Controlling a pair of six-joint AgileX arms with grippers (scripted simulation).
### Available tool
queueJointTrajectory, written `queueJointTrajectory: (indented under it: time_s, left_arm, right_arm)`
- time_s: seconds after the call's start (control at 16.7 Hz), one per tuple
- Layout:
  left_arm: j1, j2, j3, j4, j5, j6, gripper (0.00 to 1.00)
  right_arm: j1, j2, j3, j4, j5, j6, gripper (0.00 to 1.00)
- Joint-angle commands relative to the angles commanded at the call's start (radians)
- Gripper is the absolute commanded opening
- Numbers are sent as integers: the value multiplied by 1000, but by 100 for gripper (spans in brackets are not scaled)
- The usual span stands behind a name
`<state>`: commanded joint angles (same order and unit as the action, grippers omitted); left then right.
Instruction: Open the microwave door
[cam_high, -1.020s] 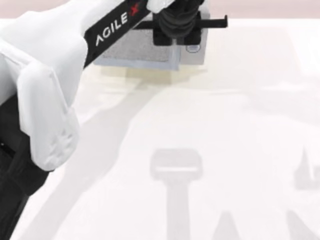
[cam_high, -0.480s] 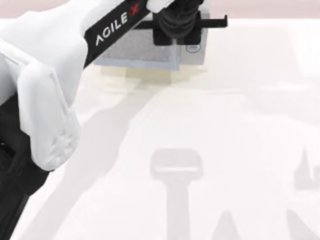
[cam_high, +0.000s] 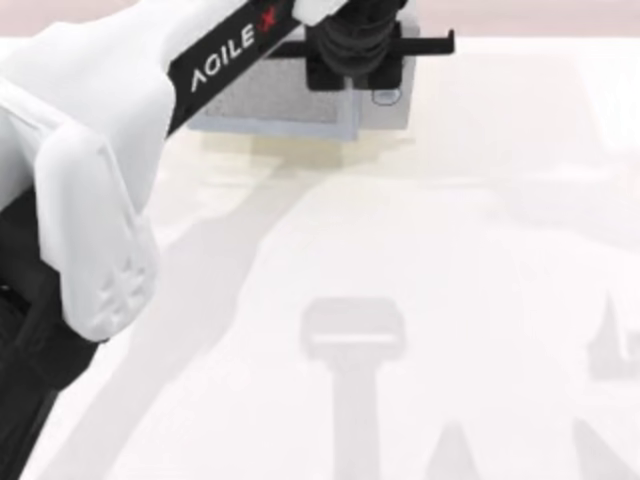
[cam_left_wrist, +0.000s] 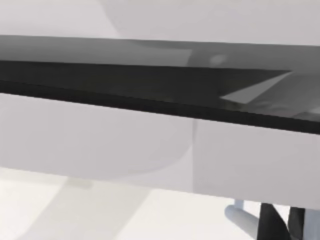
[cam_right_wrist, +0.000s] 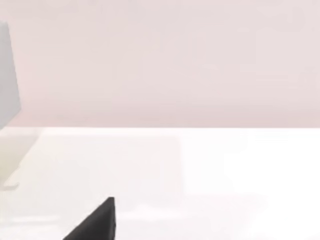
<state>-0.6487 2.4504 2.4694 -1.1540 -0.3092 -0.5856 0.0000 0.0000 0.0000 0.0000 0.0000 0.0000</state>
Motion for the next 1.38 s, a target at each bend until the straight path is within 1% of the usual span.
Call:
queueJointTrajectory:
  time_s: [0.48,0.9,1.38]
  left_arm:
    - [-7,-9,-17,15,4,6,0]
    - [4,-144,-260,139,39,88,0]
    - [4,-152,-271,146,41,93,0]
  right_arm:
    - [0,0,0,0,0,0,100]
    - [0,0,0,0,0,0,100]
    - [0,0,0,0,0,0,100]
